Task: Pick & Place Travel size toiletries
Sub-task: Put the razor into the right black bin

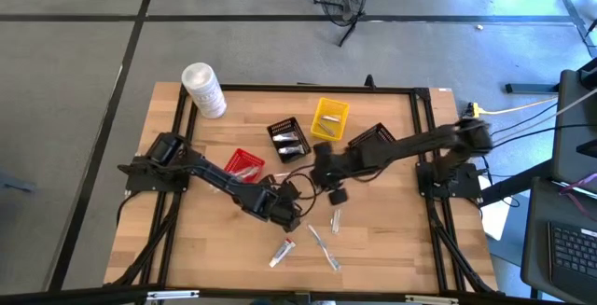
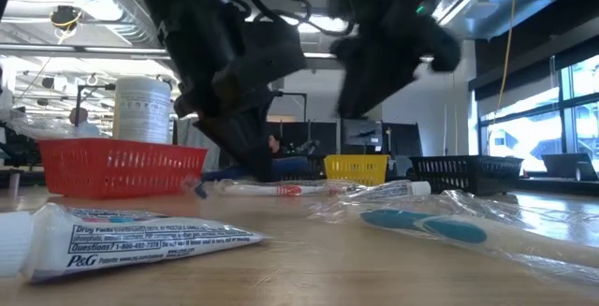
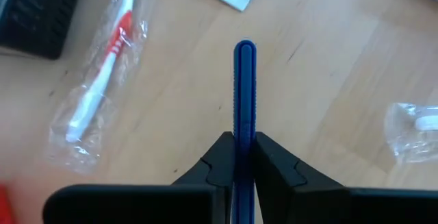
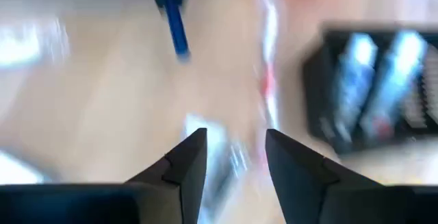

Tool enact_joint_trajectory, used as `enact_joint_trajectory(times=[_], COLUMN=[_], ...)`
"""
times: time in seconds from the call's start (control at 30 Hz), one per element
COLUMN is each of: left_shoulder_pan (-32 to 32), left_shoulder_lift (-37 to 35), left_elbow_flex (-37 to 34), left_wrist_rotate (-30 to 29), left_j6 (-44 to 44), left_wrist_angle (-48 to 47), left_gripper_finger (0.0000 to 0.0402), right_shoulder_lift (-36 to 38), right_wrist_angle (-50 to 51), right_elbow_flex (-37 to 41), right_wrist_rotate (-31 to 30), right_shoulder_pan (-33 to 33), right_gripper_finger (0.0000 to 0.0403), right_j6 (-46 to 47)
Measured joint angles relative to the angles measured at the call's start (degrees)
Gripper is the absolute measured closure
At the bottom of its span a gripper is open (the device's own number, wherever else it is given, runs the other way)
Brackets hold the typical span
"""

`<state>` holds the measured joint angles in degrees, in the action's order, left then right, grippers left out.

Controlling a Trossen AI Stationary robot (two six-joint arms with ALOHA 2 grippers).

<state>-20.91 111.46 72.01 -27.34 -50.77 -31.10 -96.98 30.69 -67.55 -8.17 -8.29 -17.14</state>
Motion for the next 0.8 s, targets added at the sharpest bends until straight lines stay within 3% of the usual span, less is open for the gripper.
enact_joint_trajectory(times=[0.17, 0.3, 0.4, 0.5, 0.7, 0.8], left_shoulder_pan=[-0.02, -0.66, -1.91, -2.55, -0.76, 1.30], left_shoulder_lift=[-1.22, -4.08, -7.08, -9.78, -11.69, -11.68], left_elbow_flex=[-0.04, -0.04, -0.04, -0.04, -0.04, -0.06], left_wrist_rotate=[-2.09, -6.84, -11.38, -12.15, -12.17, -12.07], left_j6=[1.09, 2.43, 4.60, 7.74, 16.49, 21.50], left_wrist_angle=[-0.16, -0.27, -0.32, -0.11, 3.84, 6.83], left_gripper_finger=[0.0369, 0.0369, 0.0369, 0.0369, 0.0369, 0.0369], right_shoulder_lift=[10.78, 19.68, 27.68, 34.05, 32.65, 28.42], right_wrist_angle=[14.34, 19.22, 9.62, -8.23, -45.22, -51.55], right_elbow_flex=[0.00, 1.52, 9.38, 20.45, 36.12, 38.51], right_wrist_rotate=[-5.71, -1.94, 7.57, 16.52, 18.00, 20.27], right_shoulder_pan=[0.40, 3.05, 6.62, 10.40, 12.78, 12.72], right_gripper_finger=[0.0265, 0.0278, 0.0286, 0.0293, 0.0292, 0.0289], right_j6=[-0.13, 2.56, 0.66, -2.50, 0.26, 0.37])
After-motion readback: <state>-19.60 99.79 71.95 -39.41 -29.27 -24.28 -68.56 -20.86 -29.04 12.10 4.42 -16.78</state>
